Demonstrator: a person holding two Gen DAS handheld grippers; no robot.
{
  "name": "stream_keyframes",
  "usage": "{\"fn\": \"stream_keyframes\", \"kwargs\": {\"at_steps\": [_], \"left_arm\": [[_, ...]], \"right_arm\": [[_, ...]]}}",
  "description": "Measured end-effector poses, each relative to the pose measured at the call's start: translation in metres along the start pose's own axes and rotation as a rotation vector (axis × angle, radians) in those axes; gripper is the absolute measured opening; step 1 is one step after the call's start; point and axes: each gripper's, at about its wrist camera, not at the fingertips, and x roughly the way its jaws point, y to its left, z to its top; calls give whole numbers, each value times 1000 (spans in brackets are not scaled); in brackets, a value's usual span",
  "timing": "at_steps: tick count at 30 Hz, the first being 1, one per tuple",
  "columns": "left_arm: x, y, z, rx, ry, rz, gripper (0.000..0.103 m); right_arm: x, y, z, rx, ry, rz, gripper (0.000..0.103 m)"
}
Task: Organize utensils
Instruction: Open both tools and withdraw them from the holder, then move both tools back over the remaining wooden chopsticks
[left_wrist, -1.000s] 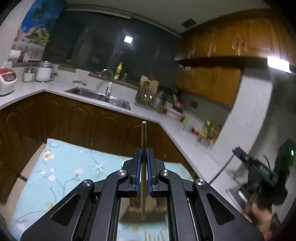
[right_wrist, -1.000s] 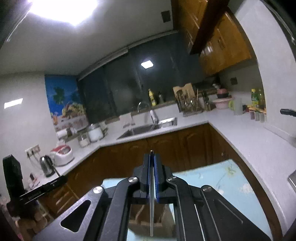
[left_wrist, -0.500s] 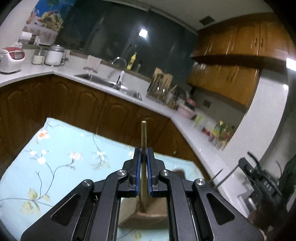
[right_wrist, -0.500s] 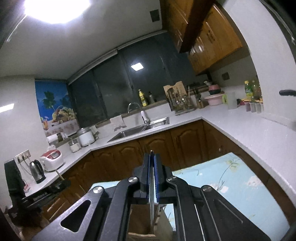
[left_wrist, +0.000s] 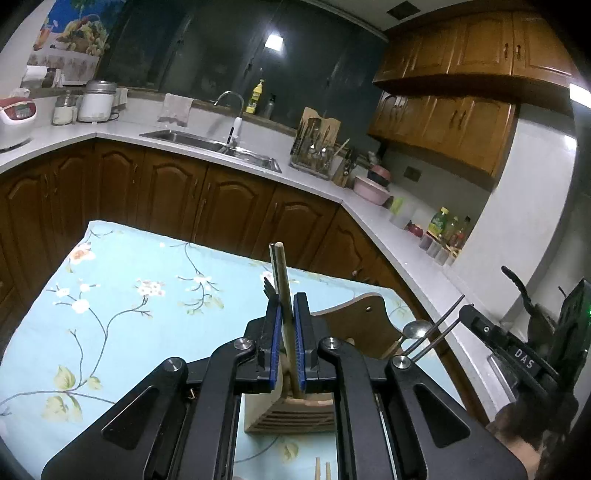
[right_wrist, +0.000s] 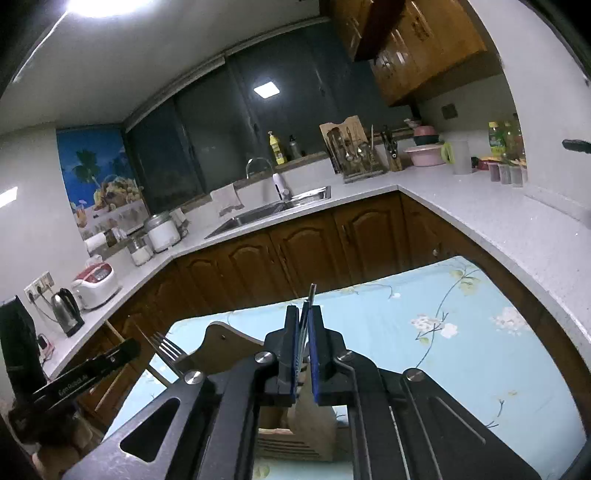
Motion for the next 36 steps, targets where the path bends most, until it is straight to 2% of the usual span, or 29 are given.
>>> {"fn": "stream_keyframes", "kwargs": {"at_steps": [3,6,7,8,9,10,12,13,14,16,20,24,27,36], "left_arm": [[1,-2,1,10,10,12,6],[-2,-3,1,4,22,7,12],[-5,-3,1,2,19,0,19],[-8,-3,0,1,18,4,32],[-13,-2,-1,-3,12,8,39],[-21,-1,-1,-8,-4,3,49],[-31,0,-1,-17,-20,20,66],[-38,2,-1,-25,-27,39,82],[-46,3,-2,-36,-43,45,85],[-59,5,-2,-44,-56,40,89],[-81,11,-13,-34,-62,55,93],[-96,14,-30,-10,-34,87,95],[-105,15,-52,3,7,103,95],[-114,13,-120,30,155,88,95]], "right_arm": [[2,-1,2,5,7,1,6],[0,-4,2,29,7,17,15],[-1,-5,1,34,4,22,26],[-6,-6,1,44,-6,33,36],[-12,-8,1,56,-23,40,59],[-17,-9,1,65,-41,49,70],[-32,-10,2,70,-74,60,72],[-37,-9,2,69,-82,63,79],[-43,-9,2,70,-91,66,85],[-58,-9,1,72,-105,81,101],[-81,-9,-8,55,-101,87,102],[-99,-12,-27,37,-72,68,102],[-112,-18,-46,36,-46,49,102],[-139,-42,-102,71,60,-28,102]]}}
